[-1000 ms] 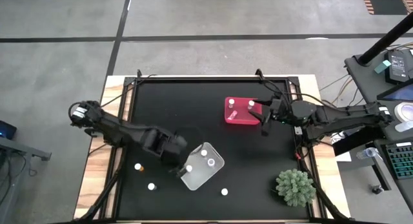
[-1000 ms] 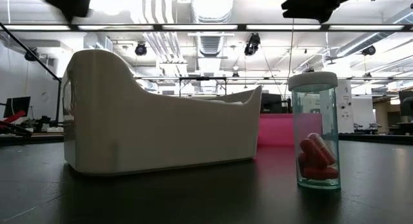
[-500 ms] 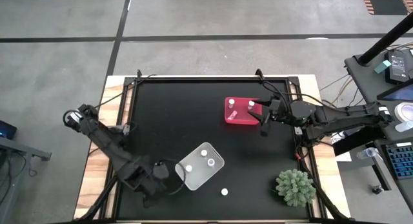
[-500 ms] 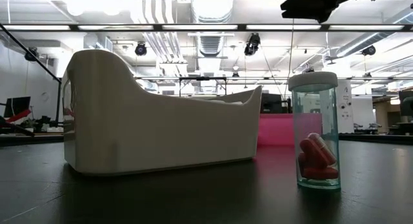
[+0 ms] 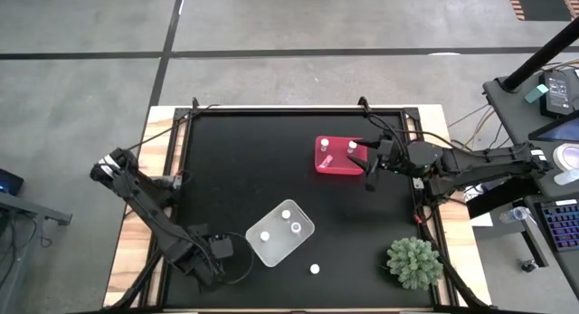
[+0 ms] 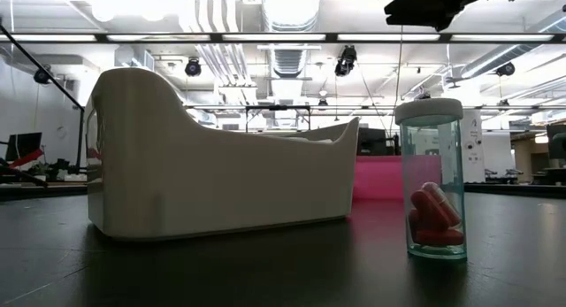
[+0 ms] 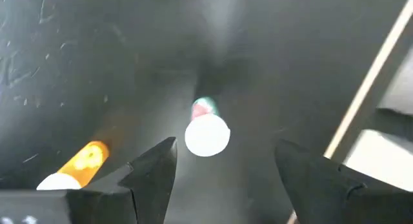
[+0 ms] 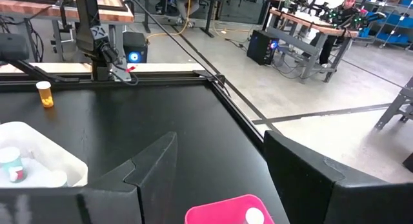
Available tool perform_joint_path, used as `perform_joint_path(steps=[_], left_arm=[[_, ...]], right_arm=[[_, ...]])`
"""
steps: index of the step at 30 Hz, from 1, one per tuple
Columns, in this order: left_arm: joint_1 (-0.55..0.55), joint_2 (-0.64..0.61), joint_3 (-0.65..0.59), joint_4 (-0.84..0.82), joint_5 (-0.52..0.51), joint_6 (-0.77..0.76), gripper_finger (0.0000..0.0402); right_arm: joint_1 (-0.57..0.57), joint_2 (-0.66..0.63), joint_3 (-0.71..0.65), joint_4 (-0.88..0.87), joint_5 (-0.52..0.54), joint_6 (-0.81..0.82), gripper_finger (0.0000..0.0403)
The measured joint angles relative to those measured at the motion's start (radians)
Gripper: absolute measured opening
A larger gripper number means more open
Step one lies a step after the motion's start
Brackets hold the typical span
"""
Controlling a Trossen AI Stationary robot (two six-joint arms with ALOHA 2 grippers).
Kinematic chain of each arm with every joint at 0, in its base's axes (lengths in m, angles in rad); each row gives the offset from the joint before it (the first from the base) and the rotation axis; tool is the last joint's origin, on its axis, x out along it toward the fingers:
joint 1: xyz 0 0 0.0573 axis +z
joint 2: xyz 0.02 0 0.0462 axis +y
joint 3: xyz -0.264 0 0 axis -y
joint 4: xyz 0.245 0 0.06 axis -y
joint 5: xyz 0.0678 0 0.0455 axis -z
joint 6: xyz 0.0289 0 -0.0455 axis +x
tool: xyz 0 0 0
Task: Pick and place medicine bottles into bin by pill shape (circle, oval)
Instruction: Put the left blue capsule bottle into the white bin
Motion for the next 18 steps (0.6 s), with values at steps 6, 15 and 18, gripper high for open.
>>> perform_joint_path(steps=[6,15,18], left_arm=[[-0.013,0.036,-0.032,0.005,-0.004,0.017,0.0244],[-0.017,0.046,-0.065,0.036,-0.011,0.02,0.0244],[-0.017,0.046,-0.065,0.038,-0.027,0.021,0.0244]], right_arm=[[0.0,0.0,0.0,-0.001,0.0,0.0,0.0224],[0.0,0.0,0.0,-0.003,0.0,-0.003,0.0224],[0.0,0.0,0.0,-0.004,-0.001,-0.004,0.0224]])
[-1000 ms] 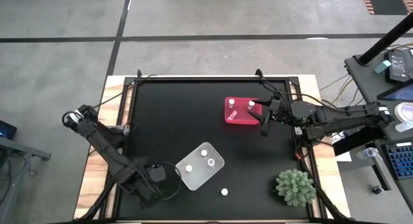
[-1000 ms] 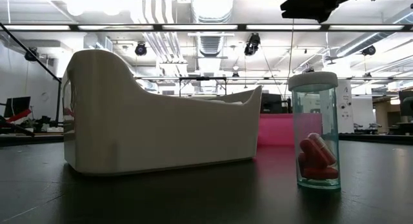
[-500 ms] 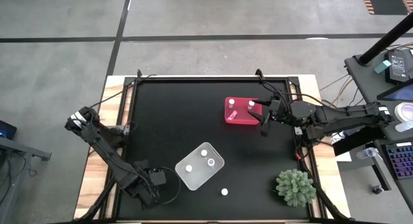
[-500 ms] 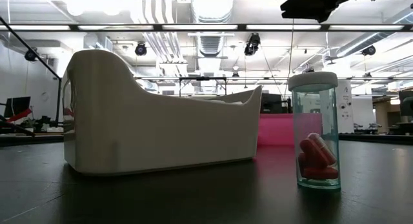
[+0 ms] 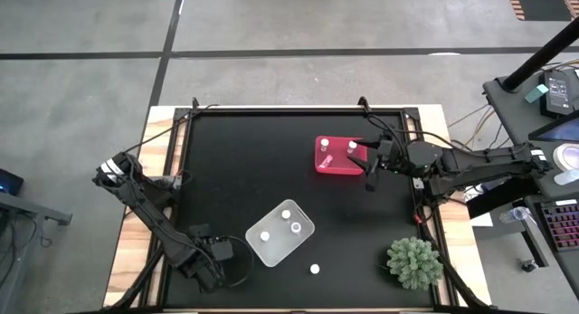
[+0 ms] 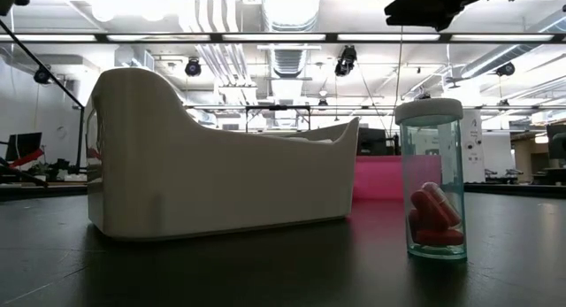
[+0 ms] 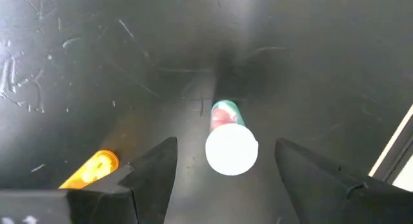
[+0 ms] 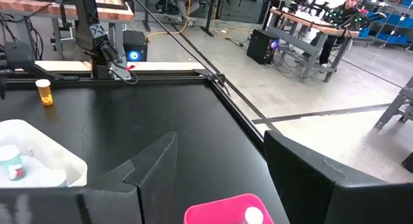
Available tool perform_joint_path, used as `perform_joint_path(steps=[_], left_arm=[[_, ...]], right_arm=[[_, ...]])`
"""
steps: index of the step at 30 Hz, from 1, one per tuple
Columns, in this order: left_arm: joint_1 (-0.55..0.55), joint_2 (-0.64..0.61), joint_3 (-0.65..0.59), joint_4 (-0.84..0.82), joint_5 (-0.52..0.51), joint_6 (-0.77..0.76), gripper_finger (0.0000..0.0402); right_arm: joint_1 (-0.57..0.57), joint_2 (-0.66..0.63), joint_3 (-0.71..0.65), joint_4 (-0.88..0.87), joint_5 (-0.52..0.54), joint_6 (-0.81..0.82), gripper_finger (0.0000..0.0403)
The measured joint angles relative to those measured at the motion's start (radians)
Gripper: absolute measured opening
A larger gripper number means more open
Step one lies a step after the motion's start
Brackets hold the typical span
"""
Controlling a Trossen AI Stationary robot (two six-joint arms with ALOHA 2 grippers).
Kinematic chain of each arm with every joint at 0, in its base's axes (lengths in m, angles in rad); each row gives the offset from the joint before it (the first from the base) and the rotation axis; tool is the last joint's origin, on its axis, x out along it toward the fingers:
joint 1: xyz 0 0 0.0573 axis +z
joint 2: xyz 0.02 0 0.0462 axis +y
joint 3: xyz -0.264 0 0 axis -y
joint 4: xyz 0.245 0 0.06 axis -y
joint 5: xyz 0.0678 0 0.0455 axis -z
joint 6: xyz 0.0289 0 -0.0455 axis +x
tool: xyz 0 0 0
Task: Pick and place medicine bottles into bin by pill shape (circle, oval)
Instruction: Put the left blue capsule bottle into the white bin
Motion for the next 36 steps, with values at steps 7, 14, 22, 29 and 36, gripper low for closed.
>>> perform_joint_path(steps=[7,14,22,29,36], left_arm=[[0.0,0.0,-0.024,0.026,-0.023,0.0,0.0244],[-0.001,0.0,-0.035,0.044,-0.023,0.0,0.0233],[-0.001,0.0,-0.035,0.046,-0.019,0.0,0.0168],[-0.001,0.0,-0.035,0.05,-0.018,0.0,0.0117],[0.004,-0.001,-0.031,0.053,-0.015,0.0,0.0104]], right_arm=[[0.0,0.0,0.0,-0.002,0.0,0.0,0.0224],[0.0,0.0,0.0,-0.003,0.0,0.0,0.0224],[0.0,0.0,0.0,-0.003,0.0,0.0,0.0224],[0.0,0.0,0.0,-0.003,0.0,0.0,0.0224],[0.0,0.0,0.0,-0.003,0.0,0.0,0.0224]])
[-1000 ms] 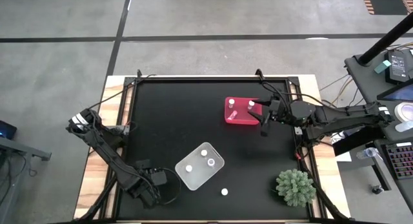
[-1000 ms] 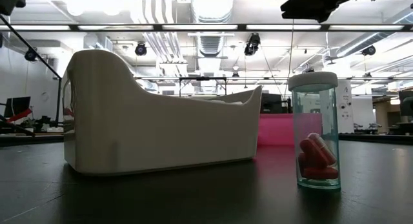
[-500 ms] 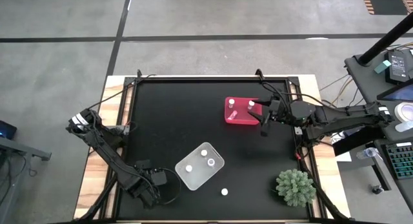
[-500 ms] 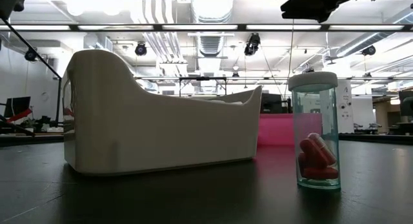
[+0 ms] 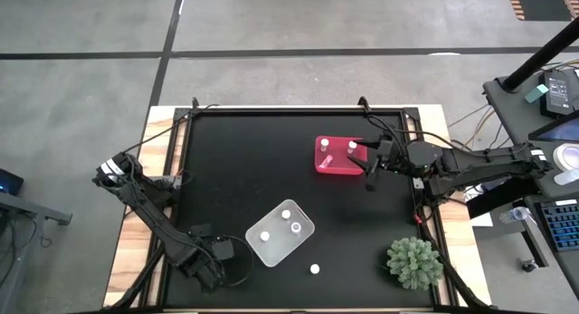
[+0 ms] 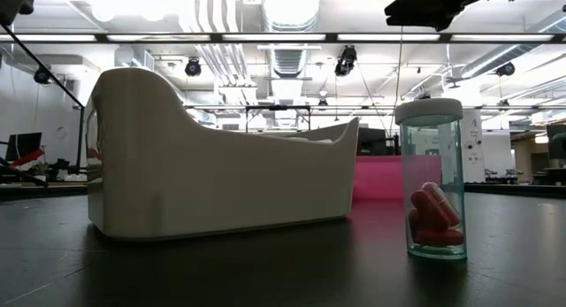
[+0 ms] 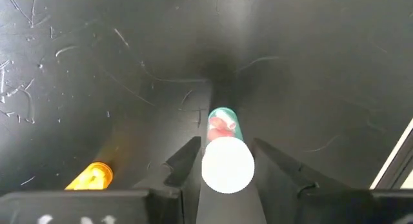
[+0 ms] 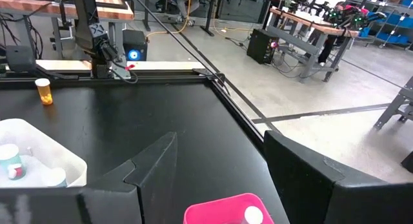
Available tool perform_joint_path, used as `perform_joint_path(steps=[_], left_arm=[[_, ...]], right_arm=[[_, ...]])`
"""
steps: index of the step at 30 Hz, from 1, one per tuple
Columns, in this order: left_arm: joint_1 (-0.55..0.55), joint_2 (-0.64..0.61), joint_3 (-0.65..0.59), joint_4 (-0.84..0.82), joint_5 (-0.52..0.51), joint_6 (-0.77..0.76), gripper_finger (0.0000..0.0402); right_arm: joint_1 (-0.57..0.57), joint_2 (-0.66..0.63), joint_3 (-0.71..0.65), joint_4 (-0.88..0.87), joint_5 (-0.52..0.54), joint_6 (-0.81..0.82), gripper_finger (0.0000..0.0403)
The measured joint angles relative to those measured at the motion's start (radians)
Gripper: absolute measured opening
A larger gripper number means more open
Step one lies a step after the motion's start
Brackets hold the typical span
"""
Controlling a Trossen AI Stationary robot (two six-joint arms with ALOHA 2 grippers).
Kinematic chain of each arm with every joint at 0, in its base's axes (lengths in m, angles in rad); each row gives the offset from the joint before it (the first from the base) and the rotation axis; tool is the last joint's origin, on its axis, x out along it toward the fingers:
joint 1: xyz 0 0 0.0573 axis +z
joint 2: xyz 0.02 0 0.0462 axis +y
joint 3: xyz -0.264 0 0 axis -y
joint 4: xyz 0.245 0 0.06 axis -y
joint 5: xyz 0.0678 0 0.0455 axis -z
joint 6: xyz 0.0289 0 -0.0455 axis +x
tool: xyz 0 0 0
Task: Pick and place medicine bottles into bin by pill shape (circle, oval)
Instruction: Put the left blue capsule bottle into the white bin
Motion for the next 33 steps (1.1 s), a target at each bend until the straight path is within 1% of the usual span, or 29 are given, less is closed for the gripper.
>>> perform_joint_path(steps=[3,6,15,21,23,27,33], left_arm=[[0.017,0.0,0.022,-0.01,0.002,0.0,0.0103],[0.058,-0.001,0.068,-0.033,0.019,0.033,0.0102],[0.248,-0.003,0.294,-0.158,0.047,0.216,0.0102],[0.348,-0.003,0.434,-0.164,0.047,0.283,0.0101],[0.37,-0.001,0.47,-0.161,0.031,0.309,0.0101],[0.402,0.001,0.511,-0.131,-0.009,0.345,0.0101],[0.44,0.005,0.51,-0.032,-0.017,0.355,0.0101]], right_arm=[[0.0,0.0,0.0,0.0,0.0,0.0,0.0224],[0.0,0.0,0.0,0.0,0.0,0.0,0.0224],[0.0,0.0,0.0,0.0,0.001,-0.003,0.0224],[0.0,0.0,0.0,0.0,0.001,-0.008,0.0224],[0.0,0.0,0.0,0.0,0.001,-0.008,0.0224],[0.0,0.0,0.0,0.0,0.001,-0.008,0.0224],[0.0,0.0,0.0,0.0,0.001,-0.013,0.0224]])
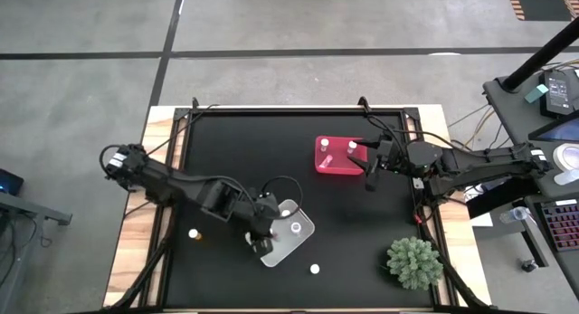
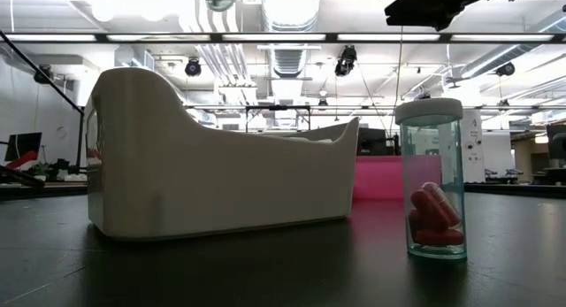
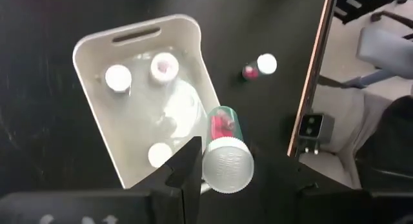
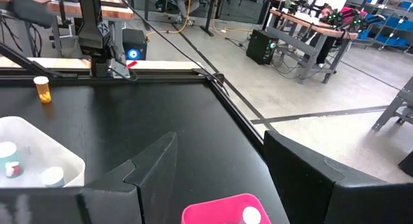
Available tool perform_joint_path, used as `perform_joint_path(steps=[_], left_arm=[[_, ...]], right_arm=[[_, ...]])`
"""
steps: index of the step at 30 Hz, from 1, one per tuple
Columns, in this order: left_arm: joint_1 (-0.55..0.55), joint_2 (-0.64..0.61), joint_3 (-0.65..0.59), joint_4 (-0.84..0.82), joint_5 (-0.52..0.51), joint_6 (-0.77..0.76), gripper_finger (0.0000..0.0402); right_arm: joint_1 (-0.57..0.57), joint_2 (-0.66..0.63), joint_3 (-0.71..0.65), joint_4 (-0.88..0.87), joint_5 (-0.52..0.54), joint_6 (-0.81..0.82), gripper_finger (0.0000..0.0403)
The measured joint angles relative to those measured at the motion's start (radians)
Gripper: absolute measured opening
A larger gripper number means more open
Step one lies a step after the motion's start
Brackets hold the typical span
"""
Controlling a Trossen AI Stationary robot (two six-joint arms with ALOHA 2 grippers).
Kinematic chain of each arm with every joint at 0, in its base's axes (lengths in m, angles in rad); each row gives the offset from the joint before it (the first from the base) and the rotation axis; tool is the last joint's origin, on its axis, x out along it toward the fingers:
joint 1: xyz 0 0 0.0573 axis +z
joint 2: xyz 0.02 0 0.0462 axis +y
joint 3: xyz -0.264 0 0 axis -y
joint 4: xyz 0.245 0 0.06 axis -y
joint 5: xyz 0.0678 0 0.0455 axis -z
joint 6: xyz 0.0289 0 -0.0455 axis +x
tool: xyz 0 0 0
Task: Pick and place medicine bottles into bin by pill shape (circle, oval)
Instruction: Put the left blue capsule bottle into the white bin
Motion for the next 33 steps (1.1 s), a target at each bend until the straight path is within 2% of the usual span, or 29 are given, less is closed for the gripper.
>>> perform_joint_path(steps=[6,13,18,33], left_arm=[[0.038,0.072,0.019,0.025,0.009,0.079,0.0101],[0.086,0.169,0.056,0.012,0.097,0.165,0.0101],[0.109,0.217,0.109,-0.047,0.099,0.247,0.0101],[0.149,0.287,0.111,-0.109,0.094,0.403,0.0101]], right_arm=[[0.0,0.0,0.0,0.0,0.0,-0.001,0.0224],[0.0,0.0,0.0,0.0,0.0,-0.001,0.0224],[0.0,0.0,0.0,0.0,0.0,-0.003,0.0224],[0.0,0.0,0.0,0.0,0.001,-0.009,0.0224]])
